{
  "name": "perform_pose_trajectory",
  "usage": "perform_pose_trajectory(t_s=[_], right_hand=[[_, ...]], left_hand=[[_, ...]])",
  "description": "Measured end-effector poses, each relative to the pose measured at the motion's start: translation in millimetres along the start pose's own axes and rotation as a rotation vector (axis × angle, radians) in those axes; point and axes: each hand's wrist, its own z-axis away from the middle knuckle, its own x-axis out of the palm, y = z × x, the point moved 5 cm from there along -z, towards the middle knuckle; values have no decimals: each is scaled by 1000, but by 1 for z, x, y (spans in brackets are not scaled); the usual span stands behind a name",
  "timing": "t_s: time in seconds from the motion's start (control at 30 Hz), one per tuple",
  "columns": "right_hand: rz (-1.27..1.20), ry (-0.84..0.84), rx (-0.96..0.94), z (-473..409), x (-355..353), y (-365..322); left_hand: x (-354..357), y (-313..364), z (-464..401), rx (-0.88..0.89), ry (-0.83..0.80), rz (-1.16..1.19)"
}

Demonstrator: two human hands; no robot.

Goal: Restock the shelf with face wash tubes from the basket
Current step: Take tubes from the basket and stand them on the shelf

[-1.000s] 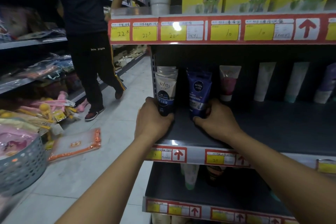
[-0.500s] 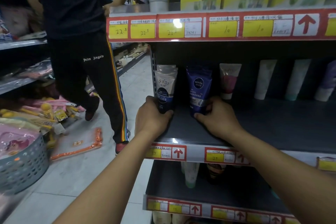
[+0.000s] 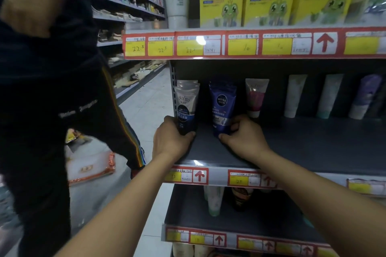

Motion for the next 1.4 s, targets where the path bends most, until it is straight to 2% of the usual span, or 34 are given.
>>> perform_pose_trajectory(t_s=[0.27,0.53,1.1,1.4], right_hand=[[17,27,-9,27,-31,14],[72,90,-90,70,-73,19],[109,97,-124,152,-165,34],[104,63,-82,193,-190,79]], left_hand=[[-14,7,20,-14,1,-61],[-24,41,65,120,44,-123],[2,134,170,319,-55,-76],[39,150,217,334,-144,-57]])
